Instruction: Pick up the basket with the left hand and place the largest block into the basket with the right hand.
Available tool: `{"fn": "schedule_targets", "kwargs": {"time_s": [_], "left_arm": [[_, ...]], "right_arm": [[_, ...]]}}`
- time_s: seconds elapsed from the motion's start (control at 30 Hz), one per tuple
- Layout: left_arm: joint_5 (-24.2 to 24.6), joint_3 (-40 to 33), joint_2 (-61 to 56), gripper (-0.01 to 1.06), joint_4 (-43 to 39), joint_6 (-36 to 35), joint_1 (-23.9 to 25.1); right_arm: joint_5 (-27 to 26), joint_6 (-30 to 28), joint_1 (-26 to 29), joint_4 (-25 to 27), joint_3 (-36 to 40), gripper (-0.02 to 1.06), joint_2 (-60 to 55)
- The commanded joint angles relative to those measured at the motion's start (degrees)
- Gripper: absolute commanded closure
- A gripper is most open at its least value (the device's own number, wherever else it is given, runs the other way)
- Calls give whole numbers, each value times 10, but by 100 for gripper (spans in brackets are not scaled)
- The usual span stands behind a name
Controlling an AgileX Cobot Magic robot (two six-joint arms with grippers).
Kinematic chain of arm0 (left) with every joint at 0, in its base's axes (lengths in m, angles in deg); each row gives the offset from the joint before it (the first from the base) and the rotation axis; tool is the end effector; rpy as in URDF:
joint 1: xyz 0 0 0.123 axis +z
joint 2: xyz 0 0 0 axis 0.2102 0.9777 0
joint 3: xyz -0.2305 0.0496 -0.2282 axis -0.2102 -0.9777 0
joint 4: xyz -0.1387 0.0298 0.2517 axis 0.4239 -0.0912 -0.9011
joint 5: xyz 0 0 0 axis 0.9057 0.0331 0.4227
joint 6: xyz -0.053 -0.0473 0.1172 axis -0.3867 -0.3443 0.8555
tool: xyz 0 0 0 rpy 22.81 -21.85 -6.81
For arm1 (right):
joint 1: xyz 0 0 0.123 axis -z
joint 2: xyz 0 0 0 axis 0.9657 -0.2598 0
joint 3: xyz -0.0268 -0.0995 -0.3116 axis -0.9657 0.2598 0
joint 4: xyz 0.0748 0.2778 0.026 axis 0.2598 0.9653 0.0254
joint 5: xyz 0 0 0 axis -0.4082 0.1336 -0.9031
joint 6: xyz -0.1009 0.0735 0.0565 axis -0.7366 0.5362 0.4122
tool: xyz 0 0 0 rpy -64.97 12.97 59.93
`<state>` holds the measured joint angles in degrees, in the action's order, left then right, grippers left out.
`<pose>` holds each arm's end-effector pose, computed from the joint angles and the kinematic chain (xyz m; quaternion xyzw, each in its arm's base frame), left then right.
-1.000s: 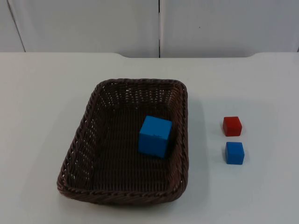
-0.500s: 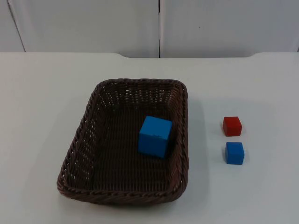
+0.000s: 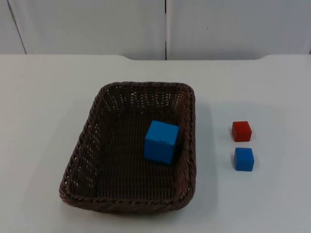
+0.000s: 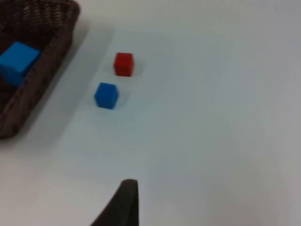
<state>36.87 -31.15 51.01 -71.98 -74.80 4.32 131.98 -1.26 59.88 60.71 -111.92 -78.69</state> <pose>0.0224 -0.0141 0.2720 0.1089 0.8526 -0.0509 0.5085 0.0240 -0.0021 0.2804 -0.0698 0.8492 0.0594 0.5201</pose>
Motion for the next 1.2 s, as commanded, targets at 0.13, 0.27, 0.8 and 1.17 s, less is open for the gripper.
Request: {"fn": "schedule_targets", "kwargs": {"time_s": [0.13,0.27,0.8,1.17], "left_arm": [[-6,-3,-2,0,0,-6,-1],[-6,-3,-2,0,0,-6,-1],[-6,-3,-2,0,0,-6,0],[-6,-3,-2,0,0,-6,100]], "right_arm": [[2,-3,69,2,3,-1,2],[2,-3,104,2,3,-1,2],[2,-3,138,2,3,-1,2],[2,-3,138,2,3,-1,2]]}}
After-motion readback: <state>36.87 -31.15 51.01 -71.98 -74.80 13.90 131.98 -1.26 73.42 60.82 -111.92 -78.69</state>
